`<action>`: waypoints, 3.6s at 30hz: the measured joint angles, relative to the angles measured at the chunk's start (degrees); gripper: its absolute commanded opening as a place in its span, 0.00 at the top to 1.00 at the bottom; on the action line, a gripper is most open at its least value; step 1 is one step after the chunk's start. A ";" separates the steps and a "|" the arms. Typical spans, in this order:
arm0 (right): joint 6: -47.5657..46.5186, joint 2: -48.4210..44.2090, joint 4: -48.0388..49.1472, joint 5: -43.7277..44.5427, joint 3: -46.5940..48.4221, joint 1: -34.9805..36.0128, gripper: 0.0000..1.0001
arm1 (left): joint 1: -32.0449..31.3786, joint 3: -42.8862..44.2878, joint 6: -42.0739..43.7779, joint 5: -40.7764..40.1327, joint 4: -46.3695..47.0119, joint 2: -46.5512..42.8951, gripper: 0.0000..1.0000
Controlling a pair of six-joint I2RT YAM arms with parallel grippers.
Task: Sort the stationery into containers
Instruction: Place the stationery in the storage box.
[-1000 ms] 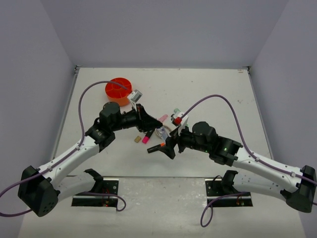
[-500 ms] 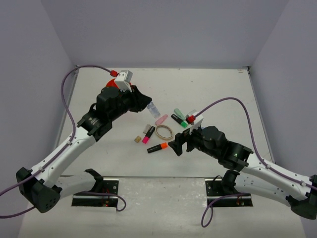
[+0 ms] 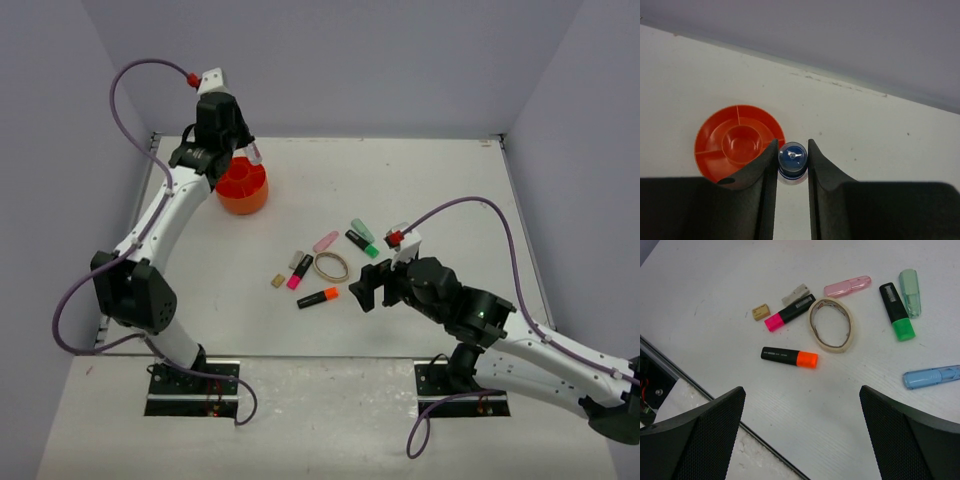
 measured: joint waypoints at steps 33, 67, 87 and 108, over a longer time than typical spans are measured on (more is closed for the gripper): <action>1.80 -2.08 -1.80 -1.88 -0.37 0.00 0.01 | 5.90 9.58 5.83 -1.11 2.91 20.80 1.00; 2.02 -0.63 -1.73 -4.51 -0.70 0.00 0.01 | 9.25 5.16 2.96 1.36 3.81 15.97 1.00; 2.30 0.94 -1.45 -6.49 -2.70 0.00 0.01 | 13.38 -2.17 0.22 2.64 4.13 9.85 1.00; 2.48 1.02 -1.21 -7.68 -3.17 0.00 0.01 | 13.95 -9.05 -2.64 1.51 5.70 9.29 0.28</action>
